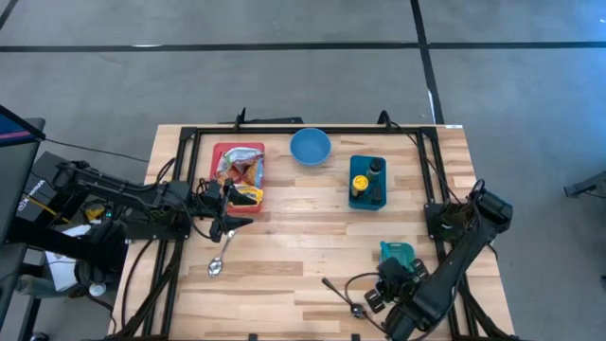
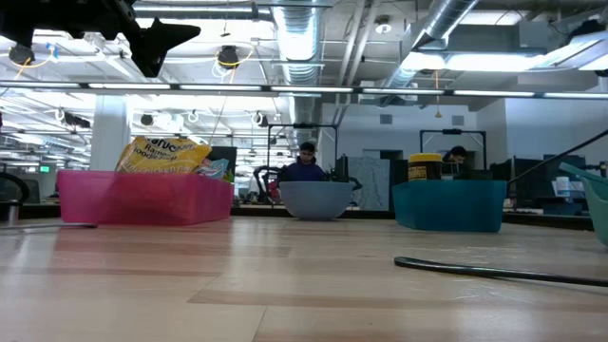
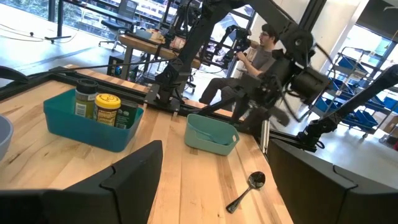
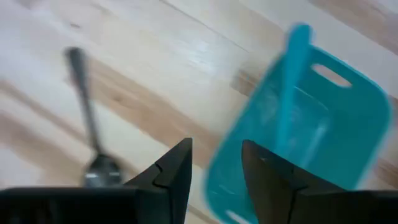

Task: Pick & Place Food Item
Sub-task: Put the black spoon into the green bin

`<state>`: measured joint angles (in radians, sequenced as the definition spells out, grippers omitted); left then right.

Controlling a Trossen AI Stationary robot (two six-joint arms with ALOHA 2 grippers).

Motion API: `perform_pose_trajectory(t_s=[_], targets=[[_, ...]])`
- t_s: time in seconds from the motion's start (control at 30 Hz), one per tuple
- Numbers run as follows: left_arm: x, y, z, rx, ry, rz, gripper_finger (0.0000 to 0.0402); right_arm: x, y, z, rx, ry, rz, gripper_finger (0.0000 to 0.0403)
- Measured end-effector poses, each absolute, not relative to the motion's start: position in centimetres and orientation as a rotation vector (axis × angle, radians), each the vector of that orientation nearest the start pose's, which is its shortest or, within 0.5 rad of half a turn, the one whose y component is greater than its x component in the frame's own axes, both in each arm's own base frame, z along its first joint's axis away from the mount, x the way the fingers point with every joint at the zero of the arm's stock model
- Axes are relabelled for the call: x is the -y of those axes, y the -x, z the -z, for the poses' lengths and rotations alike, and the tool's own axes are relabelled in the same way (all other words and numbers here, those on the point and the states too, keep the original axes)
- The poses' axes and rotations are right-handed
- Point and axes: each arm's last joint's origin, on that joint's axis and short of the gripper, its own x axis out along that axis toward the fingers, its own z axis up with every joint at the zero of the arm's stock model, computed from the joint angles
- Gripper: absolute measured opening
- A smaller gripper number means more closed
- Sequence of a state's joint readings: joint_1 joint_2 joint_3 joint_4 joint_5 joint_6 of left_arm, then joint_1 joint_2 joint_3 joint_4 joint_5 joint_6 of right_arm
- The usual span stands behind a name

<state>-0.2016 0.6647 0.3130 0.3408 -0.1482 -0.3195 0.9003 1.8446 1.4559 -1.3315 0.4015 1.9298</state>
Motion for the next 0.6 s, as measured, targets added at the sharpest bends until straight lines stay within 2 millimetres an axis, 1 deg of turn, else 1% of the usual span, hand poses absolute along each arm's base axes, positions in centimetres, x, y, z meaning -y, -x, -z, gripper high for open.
perform_pose_trajectory(t_s=[0.17, 0.33, 0.47, 0.5, 0.6], targets=[[2.8, -15.7, -23.7, -0.02, 0.317, 0.051, 0.0286, -24.6, -24.0, -23.6, -1.004, -0.574, 0.736, 0.0132], [2.8, -15.7, -23.7, -0.02, 0.317, 0.051, 0.0286, -24.1, -27.2, -23.6, -0.968, -0.599, 0.594, 0.0129], [2.8, -15.7, -23.7, -0.02, 0.317, 0.051, 0.0286, -23.7, -29.1, -23.4, -0.945, -0.59, 0.513, 0.0119], [2.8, -15.7, -23.7, -0.019, 0.317, 0.051, 0.0286, -23.5, -29.6, -23.3, -0.94, -0.585, 0.5, 0.0117], [2.8, -15.7, -23.7, -0.02, 0.317, 0.051, 0.0286, -23.3, -29.9, -23.2, -0.944, -0.564, 0.483, 0.0108]])
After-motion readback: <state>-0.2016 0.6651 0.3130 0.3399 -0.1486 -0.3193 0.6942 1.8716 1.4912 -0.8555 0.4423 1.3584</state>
